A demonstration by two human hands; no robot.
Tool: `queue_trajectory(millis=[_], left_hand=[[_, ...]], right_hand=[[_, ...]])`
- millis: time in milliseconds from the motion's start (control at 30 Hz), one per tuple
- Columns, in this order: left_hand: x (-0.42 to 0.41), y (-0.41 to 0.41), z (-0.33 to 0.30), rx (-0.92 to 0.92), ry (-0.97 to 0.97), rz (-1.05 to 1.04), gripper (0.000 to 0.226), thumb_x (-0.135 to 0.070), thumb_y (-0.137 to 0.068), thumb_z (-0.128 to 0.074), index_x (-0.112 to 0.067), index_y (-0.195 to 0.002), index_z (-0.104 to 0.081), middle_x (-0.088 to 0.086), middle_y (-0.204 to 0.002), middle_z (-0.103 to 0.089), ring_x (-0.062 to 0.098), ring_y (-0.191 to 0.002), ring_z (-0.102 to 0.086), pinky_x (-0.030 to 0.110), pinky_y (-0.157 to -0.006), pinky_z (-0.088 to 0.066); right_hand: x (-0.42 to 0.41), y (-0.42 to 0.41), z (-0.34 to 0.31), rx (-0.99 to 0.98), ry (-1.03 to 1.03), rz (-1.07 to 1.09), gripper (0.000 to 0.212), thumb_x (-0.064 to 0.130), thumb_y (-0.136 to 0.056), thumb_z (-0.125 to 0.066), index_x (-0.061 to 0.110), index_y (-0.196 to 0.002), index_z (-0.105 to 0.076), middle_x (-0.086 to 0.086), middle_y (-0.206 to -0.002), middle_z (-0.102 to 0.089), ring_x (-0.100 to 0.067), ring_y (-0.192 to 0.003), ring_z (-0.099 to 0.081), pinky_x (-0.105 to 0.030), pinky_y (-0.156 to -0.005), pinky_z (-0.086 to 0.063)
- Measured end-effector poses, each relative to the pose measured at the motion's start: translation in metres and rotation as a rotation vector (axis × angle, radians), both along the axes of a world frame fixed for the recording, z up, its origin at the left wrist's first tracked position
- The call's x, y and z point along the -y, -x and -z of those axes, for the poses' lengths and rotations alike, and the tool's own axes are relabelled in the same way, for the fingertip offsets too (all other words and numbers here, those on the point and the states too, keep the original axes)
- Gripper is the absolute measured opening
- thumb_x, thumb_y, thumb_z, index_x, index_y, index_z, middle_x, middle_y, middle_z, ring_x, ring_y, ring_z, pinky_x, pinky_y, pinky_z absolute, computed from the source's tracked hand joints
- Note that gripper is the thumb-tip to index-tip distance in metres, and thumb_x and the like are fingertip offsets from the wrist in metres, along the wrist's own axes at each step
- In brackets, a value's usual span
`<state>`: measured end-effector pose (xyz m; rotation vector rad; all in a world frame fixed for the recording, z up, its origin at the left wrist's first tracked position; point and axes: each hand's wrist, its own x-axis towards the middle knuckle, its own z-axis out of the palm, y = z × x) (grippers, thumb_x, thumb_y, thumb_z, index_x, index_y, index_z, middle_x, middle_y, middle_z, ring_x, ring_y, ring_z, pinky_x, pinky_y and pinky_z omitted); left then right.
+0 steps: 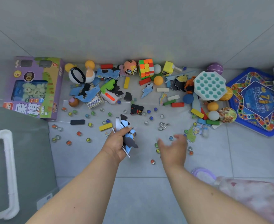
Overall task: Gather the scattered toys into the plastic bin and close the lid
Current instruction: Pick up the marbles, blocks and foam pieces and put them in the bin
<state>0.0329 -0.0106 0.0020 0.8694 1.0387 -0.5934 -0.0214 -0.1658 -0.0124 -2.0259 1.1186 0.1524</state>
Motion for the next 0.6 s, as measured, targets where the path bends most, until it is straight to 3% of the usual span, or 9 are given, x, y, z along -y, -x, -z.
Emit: queue_trajectory(millis=[100,167,433,600], left_hand=[[-0.004,0.006,0.001,-0.027,-0.013,0.019,0.006,-0.008,-0.088,-0.064,-0.012,-0.092,-0.065,0.001,-0.057,-0.067,0.012,-0.044,-0.061,0.023,-0.049,-0.053],[-0.007,0.011,0.002,-0.032,-0.019,0.018,0.005,-0.008,-0.089,-0.063,-0.012,-0.091,-0.065,0.001,-0.057,-0.067,0.012,-0.044,-0.061,0.024,-0.051,-0.053],[-0.009,0.016,-0.001,-0.028,0.000,-0.008,0.006,-0.006,-0.090,-0.060,-0.010,-0.093,-0.064,0.003,-0.060,-0.068,0.015,-0.046,-0.063,0.024,-0.047,-0.054],[-0.009,0.017,-0.002,-0.028,-0.009,0.010,0.010,-0.006,-0.090,-0.061,-0.010,-0.098,-0.063,0.003,-0.060,-0.068,0.015,-0.046,-0.063,0.025,-0.048,-0.054]], right_hand=[[-0.009,0.053,0.015,-0.306,-0.070,-0.029,0.092,0.029,-0.062,-0.086,0.010,-0.133,-0.032,-0.015,-0.128,-0.035,-0.033,-0.104,-0.053,-0.031,-0.085,-0.042],[-0.019,0.068,0.023,-0.382,-0.116,-0.062,0.101,0.034,-0.064,-0.084,0.014,-0.139,-0.021,-0.015,-0.129,-0.028,-0.033,-0.104,-0.053,-0.031,-0.086,-0.044],[-0.018,0.054,0.037,-0.354,-0.108,0.015,0.103,0.025,-0.065,-0.086,0.016,-0.140,-0.015,-0.019,-0.130,-0.027,-0.035,-0.107,-0.051,-0.032,-0.085,-0.045],[-0.018,0.050,0.045,-0.284,-0.126,0.062,0.105,0.024,-0.059,-0.089,0.028,-0.133,-0.014,-0.015,-0.124,-0.029,-0.036,-0.090,-0.062,-0.044,-0.082,-0.054]])
